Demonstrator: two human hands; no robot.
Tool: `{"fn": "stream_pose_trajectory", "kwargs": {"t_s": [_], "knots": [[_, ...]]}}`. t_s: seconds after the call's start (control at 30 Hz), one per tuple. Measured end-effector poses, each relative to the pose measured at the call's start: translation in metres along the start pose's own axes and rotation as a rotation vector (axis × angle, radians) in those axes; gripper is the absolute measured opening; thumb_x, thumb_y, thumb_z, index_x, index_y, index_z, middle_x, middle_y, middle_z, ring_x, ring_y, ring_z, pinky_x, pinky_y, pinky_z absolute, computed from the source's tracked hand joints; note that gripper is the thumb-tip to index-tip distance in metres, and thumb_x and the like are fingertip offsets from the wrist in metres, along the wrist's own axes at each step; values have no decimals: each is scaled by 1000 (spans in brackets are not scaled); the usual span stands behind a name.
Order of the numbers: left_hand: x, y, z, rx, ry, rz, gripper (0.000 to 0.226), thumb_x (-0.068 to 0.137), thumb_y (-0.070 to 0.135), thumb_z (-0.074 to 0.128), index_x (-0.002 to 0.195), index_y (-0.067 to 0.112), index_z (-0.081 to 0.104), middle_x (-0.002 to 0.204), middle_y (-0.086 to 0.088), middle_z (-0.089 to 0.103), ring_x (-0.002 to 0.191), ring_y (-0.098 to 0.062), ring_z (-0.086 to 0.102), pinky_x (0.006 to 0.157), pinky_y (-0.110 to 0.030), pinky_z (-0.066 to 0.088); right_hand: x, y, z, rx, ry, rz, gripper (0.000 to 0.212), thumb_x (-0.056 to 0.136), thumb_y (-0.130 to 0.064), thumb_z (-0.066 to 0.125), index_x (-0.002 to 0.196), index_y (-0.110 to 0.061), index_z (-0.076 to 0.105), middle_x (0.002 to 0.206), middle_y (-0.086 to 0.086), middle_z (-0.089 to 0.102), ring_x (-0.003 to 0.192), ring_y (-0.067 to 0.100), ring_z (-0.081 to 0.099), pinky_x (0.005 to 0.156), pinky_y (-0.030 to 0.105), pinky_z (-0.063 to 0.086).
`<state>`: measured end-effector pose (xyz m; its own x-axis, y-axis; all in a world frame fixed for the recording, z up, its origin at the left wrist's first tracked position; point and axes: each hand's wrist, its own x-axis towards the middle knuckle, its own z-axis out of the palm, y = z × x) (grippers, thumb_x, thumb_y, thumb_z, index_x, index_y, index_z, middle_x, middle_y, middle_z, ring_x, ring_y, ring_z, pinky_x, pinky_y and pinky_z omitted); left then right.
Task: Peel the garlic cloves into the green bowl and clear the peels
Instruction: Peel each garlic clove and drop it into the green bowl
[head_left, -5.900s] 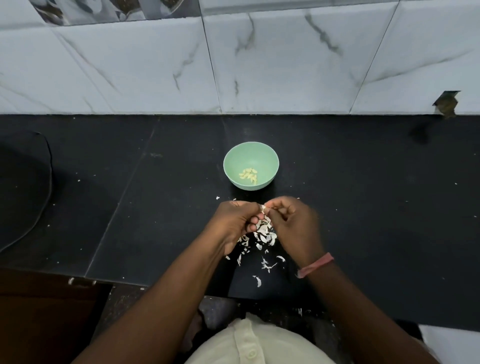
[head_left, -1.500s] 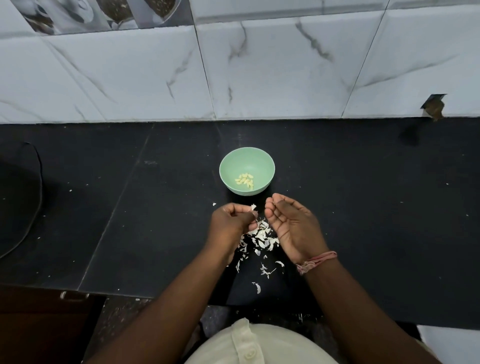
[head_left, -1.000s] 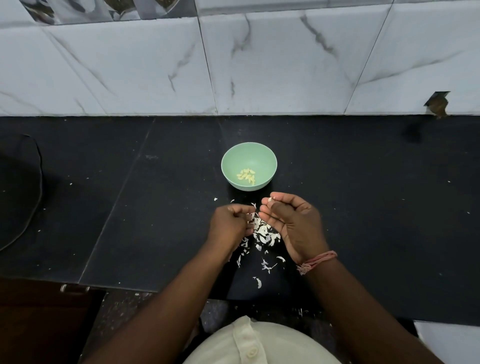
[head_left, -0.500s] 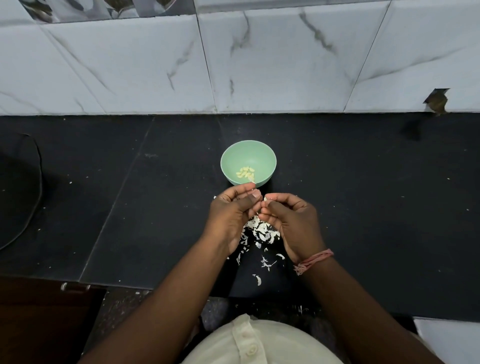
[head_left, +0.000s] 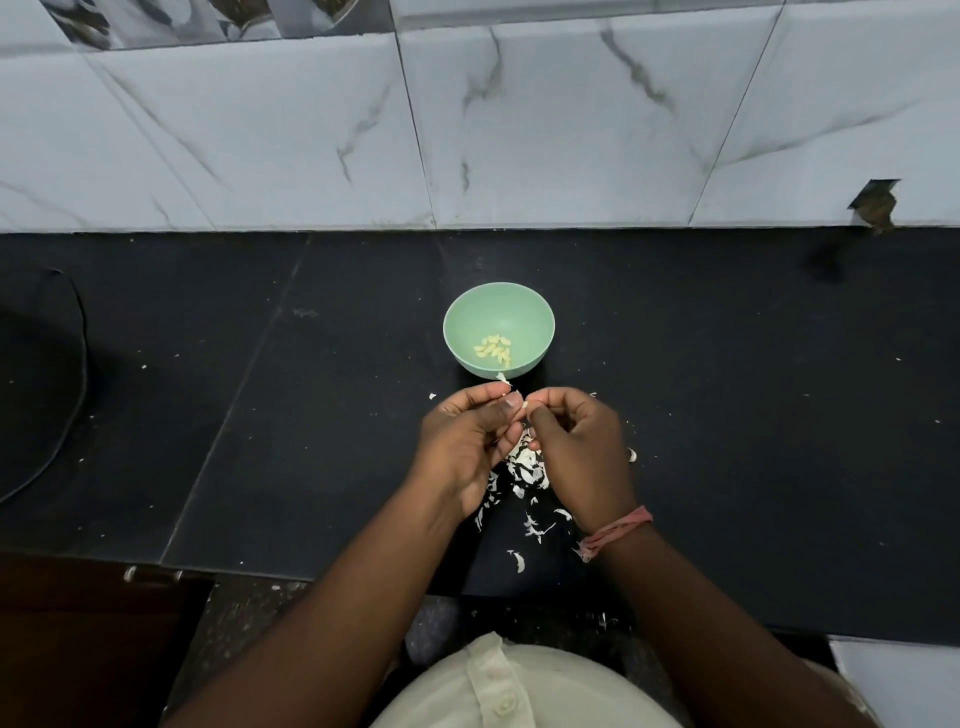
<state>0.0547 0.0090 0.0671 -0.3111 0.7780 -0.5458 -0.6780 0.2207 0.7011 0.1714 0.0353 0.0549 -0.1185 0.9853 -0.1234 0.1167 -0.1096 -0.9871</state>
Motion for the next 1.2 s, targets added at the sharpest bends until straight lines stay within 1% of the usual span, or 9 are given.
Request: {"fn": "stream_pose_trajectory", "kwargs": {"t_s": [0.1, 0.2, 0.33, 0.47, 0.77, 0.87, 0.97, 1.13, 1.2], "knots": [[1, -1, 1, -69, 17, -17, 21, 85, -11, 66, 104, -1, 65, 84, -14, 72, 70, -17, 72, 65, -23, 60, 2, 0, 1, 34, 10, 35, 14, 91, -3, 63, 86, -12, 73, 77, 9, 73, 64, 12, 64, 67, 36, 58], [2, 0, 2, -70, 38, 13, 18, 86, -13, 64, 100, -2, 64, 83, -14, 72, 72, -19, 72, 69, -24, 61, 1, 0, 2, 40, 13, -3, 16, 92, 0, 64, 99, -14, 70, 88, 5, 73, 76, 11, 69, 70, 28, 58], [1, 1, 2, -14, 52, 75, 18, 86, -14, 64, 100, -2, 64, 86, -16, 71, 75, -21, 71, 76, -27, 61, -4, 0, 3, 5, -4, -150, 57, 87, 8, 63, 133, -25, 56, 101, 1, 67, 93, 7, 66, 82, 17, 53], [0, 1, 2, 26, 46, 91, 20, 85, -15, 64, 101, -3, 63, 86, -16, 72, 75, -21, 71, 72, -25, 61, -1, -2, 4, 13, -25, -195, 69, 88, 9, 65, 145, -25, 46, 98, 1, 70, 90, 8, 69, 84, 17, 54], [4, 3, 3, -32, 27, -11, 16, 90, -14, 59, 99, -1, 63, 81, -14, 75, 70, -18, 74, 72, -27, 62, 16, 6, 9, 259, -16, 9, 43, 88, 10, 64, 121, -17, 55, 88, 8, 71, 86, 20, 69, 86, 40, 58], [12, 2, -2, -70, 73, -59, 14, 93, -12, 56, 99, -1, 62, 78, -13, 74, 69, -17, 74, 71, -27, 62, 23, 8, 13, 385, -6, 115, 33, 90, 11, 62, 112, -13, 57, 89, 9, 67, 84, 21, 65, 75, 34, 58], [21, 0, -8, -61, 162, -87, 20, 99, -10, 44, 99, -3, 62, 84, -18, 72, 70, -20, 74, 69, -30, 63, 33, 7, 20, 274, 21, 101, 28, 90, 9, 64, 106, -13, 57, 90, 9, 64, 76, 12, 63, 65, 24, 53], [29, 0, -11, 12, 191, -131, 33, 101, -9, 30, 97, -3, 62, 93, -21, 67, 82, -25, 69, 64, -29, 62, 65, -1, 36, 55, 108, -8, 30, 83, 9, 70, 91, -15, 53, 82, 2, 62, 78, 13, 64, 75, 22, 52], [31, 0, -12, 21, 194, -145, 33, 101, -8, 30, 98, -2, 62, 95, -20, 67, 84, -26, 69, 70, -31, 62, 75, -3, 43, -20, 130, -38, 34, 81, 9, 71, 86, -18, 50, 80, 0, 64, 78, 13, 65, 77, 23, 52]]}}
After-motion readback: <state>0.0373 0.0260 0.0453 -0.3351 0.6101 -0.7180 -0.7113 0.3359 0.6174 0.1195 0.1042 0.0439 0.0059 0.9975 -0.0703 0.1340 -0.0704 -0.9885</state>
